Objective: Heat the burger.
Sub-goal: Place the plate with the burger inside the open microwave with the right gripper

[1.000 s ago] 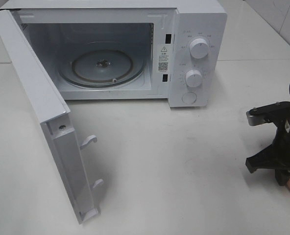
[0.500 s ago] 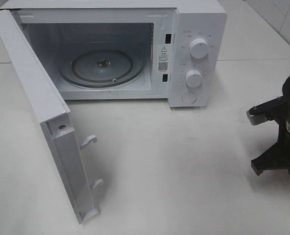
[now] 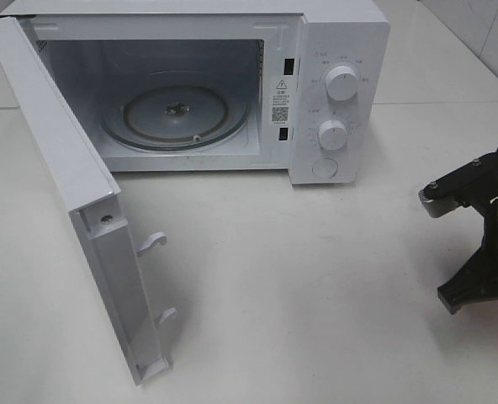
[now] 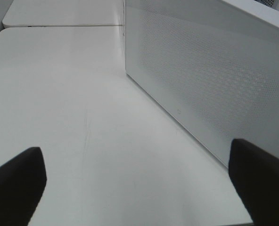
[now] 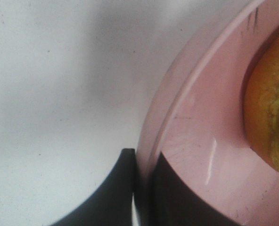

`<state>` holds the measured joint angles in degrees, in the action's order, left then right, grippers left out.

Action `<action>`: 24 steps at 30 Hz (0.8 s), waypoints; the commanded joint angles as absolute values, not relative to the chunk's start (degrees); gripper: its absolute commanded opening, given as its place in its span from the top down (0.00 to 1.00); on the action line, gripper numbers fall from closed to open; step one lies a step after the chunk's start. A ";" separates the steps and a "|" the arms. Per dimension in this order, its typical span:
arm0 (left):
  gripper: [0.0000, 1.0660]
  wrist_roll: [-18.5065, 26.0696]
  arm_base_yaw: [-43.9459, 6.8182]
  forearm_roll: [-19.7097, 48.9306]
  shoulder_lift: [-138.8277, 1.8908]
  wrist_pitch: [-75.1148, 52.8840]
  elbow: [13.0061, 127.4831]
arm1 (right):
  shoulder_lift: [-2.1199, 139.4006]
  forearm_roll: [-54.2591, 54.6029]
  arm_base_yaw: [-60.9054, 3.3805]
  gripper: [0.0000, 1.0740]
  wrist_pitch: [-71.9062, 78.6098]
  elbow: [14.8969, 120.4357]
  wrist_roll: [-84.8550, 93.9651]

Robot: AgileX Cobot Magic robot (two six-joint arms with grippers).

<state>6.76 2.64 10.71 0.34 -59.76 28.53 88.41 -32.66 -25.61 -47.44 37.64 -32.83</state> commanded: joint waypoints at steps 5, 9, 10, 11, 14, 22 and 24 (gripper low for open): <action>0.03 6.53 2.35 10.83 1.55 -59.42 28.48 | 84.91 -36.96 -30.25 1.00 -53.29 36.67 -33.75; 0.03 6.53 2.35 10.83 1.55 -59.42 28.48 | 84.57 -37.47 -32.43 1.00 -55.29 36.67 -33.75; 0.03 6.53 2.35 10.83 1.55 -59.42 28.48 | 84.51 -37.70 -33.12 0.99 -55.86 36.67 -33.92; 0.03 6.53 2.35 10.83 1.55 -59.42 28.48 | 84.28 -38.16 -34.55 0.99 -57.35 36.67 -34.49; 0.03 6.53 2.35 10.83 1.55 -59.42 28.48 | 83.82 -38.62 -35.81 0.99 -58.56 36.67 -35.01; 0.03 6.53 2.35 10.83 1.55 -59.42 28.48 | 79.76 -38.90 -40.85 0.99 -60.22 33.98 -35.12; 0.03 6.53 2.35 10.83 1.55 -59.42 28.48 | 78.61 -38.85 -42.17 0.99 -60.62 33.12 -35.35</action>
<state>6.76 2.64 10.71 0.34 -59.76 28.53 79.76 -35.70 -41.25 -57.70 33.75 -34.43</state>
